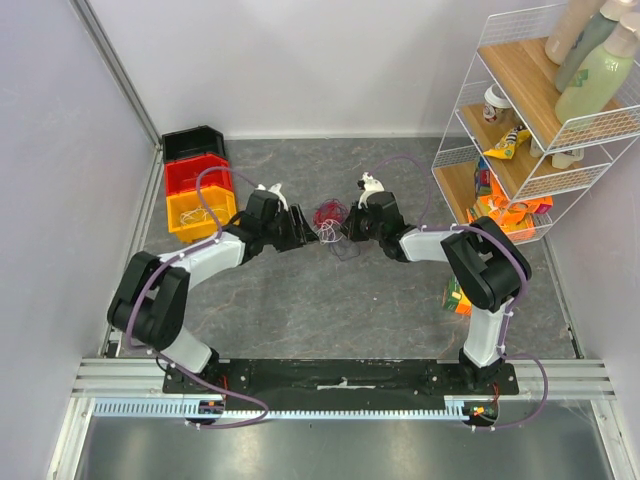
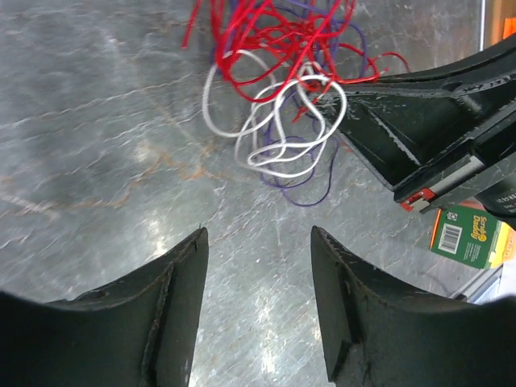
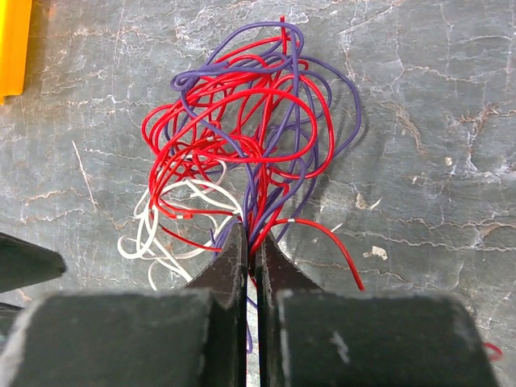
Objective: Untangle the cables
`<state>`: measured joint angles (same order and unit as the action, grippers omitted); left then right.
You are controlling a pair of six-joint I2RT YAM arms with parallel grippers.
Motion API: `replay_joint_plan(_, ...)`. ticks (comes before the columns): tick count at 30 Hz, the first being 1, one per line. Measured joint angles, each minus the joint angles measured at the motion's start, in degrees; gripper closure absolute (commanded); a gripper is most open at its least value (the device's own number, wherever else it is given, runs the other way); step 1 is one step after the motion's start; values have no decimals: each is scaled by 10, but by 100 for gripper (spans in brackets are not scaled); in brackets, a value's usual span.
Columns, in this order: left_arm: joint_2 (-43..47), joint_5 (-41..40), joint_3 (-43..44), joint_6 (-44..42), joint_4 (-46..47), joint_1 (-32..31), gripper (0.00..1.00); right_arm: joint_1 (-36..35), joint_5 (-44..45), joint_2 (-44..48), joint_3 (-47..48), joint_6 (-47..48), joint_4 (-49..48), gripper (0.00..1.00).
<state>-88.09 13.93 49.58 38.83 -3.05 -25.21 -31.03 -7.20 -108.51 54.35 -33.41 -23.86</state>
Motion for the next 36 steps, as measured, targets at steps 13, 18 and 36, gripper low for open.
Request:
replay_joint_plan(13,-94,-5,70,-55,70,-48,39,0,-19,0,-3,0,-14,100)
replay_joint_plan(18,-115,-37,109,-90,50,-51,42,0,-20,0,-3,0,-14,100)
replay_joint_plan(36,-136,-28,129,-154,10,-52,52,1,-20,-3,-3,0,-14,100)
